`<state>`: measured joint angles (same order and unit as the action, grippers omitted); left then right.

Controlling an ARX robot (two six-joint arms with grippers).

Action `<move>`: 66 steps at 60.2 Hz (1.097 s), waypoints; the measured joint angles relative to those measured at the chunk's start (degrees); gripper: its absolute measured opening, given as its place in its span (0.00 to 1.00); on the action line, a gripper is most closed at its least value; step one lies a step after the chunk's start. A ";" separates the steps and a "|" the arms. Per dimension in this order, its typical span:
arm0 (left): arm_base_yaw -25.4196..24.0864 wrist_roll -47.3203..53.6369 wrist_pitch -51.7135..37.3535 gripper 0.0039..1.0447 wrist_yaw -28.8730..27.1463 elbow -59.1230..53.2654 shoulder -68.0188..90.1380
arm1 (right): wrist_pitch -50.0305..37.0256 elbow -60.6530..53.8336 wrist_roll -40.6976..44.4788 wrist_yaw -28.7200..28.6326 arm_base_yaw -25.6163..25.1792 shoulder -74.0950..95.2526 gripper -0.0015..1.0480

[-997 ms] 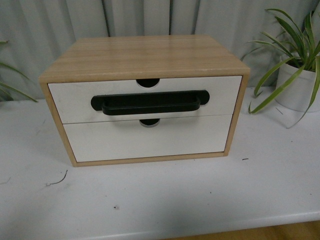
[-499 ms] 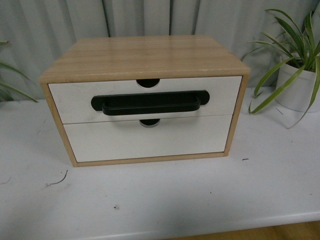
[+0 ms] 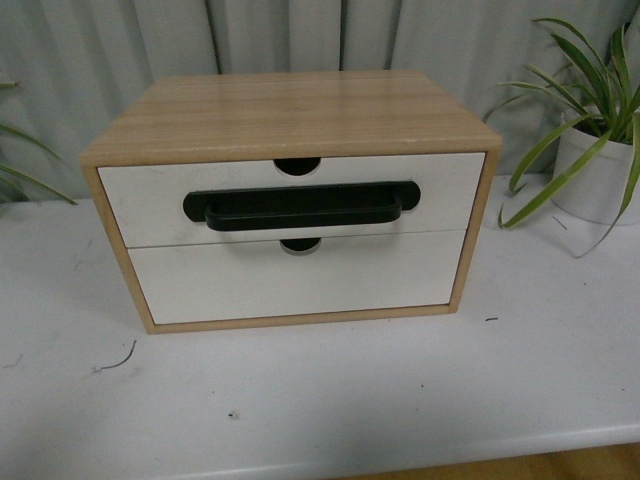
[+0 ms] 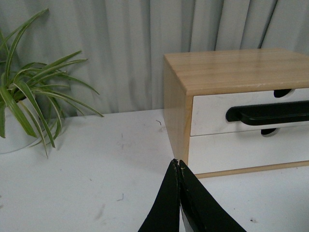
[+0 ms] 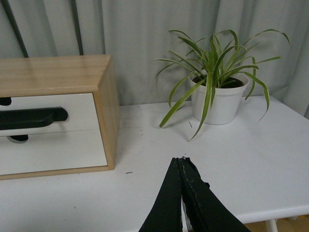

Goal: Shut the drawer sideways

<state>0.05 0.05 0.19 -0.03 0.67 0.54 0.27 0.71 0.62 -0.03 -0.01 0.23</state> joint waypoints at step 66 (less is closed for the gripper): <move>0.00 -0.04 0.00 0.94 0.00 0.00 0.00 | -0.04 0.00 -0.02 0.00 0.00 -0.02 0.94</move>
<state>0.05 0.01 0.19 -0.03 0.67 0.54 0.23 0.71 0.60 -0.03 -0.01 0.21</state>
